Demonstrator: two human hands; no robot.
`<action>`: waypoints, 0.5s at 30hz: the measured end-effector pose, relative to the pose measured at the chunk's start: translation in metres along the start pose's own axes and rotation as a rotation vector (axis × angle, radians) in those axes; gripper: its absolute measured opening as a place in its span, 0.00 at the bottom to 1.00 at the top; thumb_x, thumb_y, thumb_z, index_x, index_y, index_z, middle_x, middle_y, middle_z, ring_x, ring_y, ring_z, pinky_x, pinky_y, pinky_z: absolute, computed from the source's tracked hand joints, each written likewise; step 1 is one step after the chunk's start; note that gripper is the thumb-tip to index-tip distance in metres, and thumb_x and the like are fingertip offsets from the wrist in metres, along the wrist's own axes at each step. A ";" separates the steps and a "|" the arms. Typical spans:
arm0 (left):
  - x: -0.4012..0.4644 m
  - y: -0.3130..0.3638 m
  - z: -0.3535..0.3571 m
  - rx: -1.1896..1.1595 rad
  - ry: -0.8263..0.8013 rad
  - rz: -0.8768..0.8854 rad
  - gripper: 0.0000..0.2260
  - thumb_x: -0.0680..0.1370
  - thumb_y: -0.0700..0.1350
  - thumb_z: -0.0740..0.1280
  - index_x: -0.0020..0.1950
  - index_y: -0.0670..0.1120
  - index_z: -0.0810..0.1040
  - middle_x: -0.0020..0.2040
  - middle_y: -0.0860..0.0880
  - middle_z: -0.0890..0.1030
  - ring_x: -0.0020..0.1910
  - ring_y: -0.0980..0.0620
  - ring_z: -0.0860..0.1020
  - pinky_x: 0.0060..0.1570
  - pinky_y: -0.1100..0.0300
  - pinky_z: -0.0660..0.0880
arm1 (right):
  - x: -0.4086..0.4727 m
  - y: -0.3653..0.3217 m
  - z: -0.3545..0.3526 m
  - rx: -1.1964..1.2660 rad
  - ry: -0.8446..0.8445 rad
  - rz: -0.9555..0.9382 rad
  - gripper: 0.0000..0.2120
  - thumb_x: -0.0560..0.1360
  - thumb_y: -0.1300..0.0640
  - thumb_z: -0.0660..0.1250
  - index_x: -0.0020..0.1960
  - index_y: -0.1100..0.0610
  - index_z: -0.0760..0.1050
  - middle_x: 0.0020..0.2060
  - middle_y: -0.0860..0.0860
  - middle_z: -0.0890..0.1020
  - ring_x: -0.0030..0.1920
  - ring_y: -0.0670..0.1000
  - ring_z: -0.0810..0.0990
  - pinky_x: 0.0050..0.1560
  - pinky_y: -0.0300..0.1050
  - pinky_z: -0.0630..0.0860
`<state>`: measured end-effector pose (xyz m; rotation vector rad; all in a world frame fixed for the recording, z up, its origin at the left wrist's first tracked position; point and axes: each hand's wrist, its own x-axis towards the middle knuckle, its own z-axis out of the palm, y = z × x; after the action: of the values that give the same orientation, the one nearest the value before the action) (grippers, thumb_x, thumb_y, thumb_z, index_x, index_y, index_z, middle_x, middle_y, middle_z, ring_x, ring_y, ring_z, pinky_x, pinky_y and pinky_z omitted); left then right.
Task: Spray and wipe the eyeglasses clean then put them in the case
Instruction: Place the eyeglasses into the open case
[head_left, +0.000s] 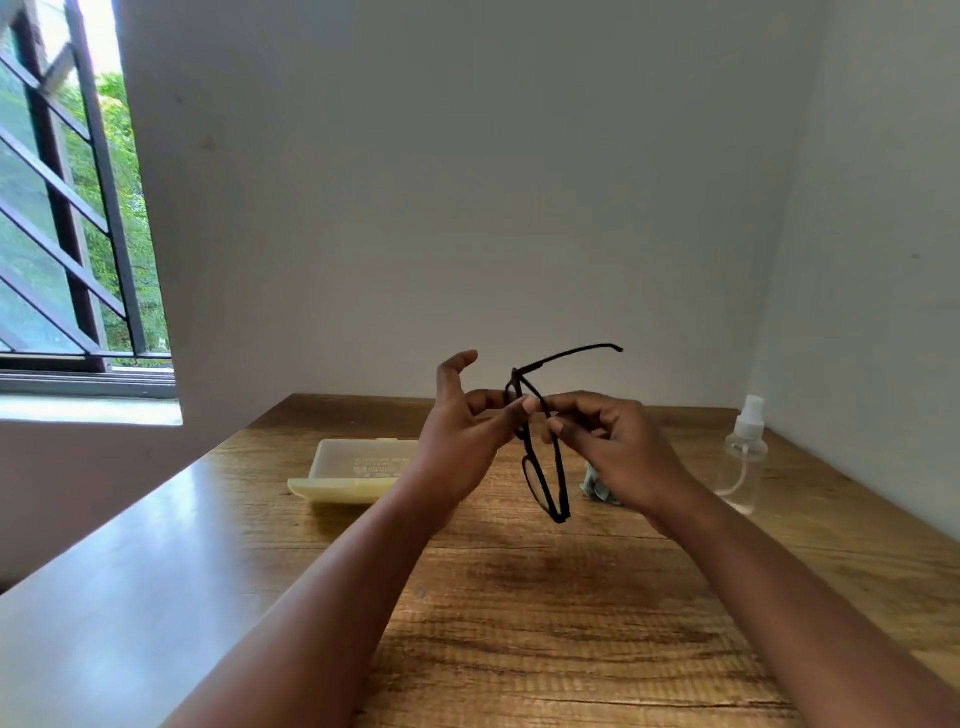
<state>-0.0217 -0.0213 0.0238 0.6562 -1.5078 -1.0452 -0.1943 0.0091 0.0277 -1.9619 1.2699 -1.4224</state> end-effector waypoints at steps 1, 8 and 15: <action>0.000 -0.001 0.000 0.009 -0.008 0.000 0.32 0.75 0.43 0.72 0.73 0.51 0.57 0.53 0.41 0.82 0.53 0.48 0.83 0.60 0.46 0.77 | -0.001 0.000 0.001 -0.012 -0.024 -0.014 0.10 0.78 0.58 0.67 0.57 0.50 0.82 0.43 0.45 0.86 0.50 0.40 0.83 0.55 0.40 0.77; 0.000 0.002 -0.001 0.034 -0.042 0.002 0.33 0.74 0.46 0.73 0.73 0.55 0.60 0.54 0.43 0.82 0.54 0.48 0.82 0.61 0.45 0.75 | 0.006 0.007 -0.006 -0.230 0.382 -0.231 0.06 0.74 0.58 0.73 0.51 0.55 0.80 0.43 0.48 0.81 0.42 0.45 0.80 0.43 0.42 0.79; -0.004 0.005 0.004 0.007 -0.145 -0.010 0.35 0.69 0.47 0.75 0.74 0.53 0.64 0.56 0.42 0.82 0.55 0.46 0.82 0.58 0.45 0.78 | 0.014 0.026 -0.021 -0.563 0.611 -0.231 0.21 0.77 0.63 0.67 0.69 0.53 0.71 0.64 0.52 0.71 0.60 0.52 0.69 0.54 0.45 0.69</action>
<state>-0.0239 -0.0143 0.0268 0.6044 -1.6346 -1.1157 -0.2234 -0.0118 0.0243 -2.1456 1.9293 -2.0593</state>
